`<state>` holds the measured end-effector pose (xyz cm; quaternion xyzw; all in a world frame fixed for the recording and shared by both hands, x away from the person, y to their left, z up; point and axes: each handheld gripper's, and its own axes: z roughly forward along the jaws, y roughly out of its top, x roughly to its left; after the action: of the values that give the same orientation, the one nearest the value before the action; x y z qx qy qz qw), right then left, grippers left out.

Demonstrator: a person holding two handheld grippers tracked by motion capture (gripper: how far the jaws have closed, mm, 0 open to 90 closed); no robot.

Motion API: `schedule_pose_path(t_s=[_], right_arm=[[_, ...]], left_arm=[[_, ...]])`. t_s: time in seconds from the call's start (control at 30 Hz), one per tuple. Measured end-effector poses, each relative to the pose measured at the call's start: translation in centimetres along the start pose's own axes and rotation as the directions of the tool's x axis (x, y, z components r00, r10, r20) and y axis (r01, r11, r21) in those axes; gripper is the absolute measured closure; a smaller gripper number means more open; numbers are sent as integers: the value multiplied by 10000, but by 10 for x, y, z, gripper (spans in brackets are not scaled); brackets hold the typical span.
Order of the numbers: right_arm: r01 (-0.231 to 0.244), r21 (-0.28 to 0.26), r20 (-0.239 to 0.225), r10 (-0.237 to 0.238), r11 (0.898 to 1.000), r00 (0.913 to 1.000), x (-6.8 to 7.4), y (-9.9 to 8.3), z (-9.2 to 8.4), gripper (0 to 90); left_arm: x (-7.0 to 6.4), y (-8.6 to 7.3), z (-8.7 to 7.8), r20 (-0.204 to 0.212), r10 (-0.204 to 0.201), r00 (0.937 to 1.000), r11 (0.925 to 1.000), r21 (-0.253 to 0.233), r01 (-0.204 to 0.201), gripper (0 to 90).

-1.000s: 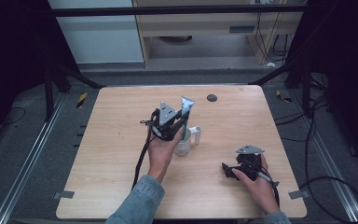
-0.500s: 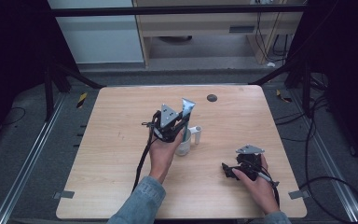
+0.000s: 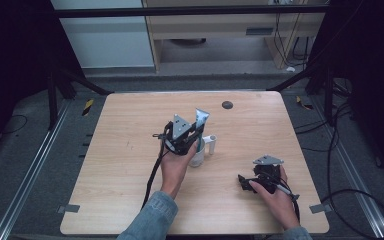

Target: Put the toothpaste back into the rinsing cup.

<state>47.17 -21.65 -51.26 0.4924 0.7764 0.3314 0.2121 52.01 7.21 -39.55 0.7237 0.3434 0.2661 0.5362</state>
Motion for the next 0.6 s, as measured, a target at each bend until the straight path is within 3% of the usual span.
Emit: schedule_pose_path(t_s=[0.6], right_arm=[[2,-3,0,-2,10000,10000,0,0,0,6]], left_arm=[[3,-11,1,-3,-116,9999,9999,117,116,772]])
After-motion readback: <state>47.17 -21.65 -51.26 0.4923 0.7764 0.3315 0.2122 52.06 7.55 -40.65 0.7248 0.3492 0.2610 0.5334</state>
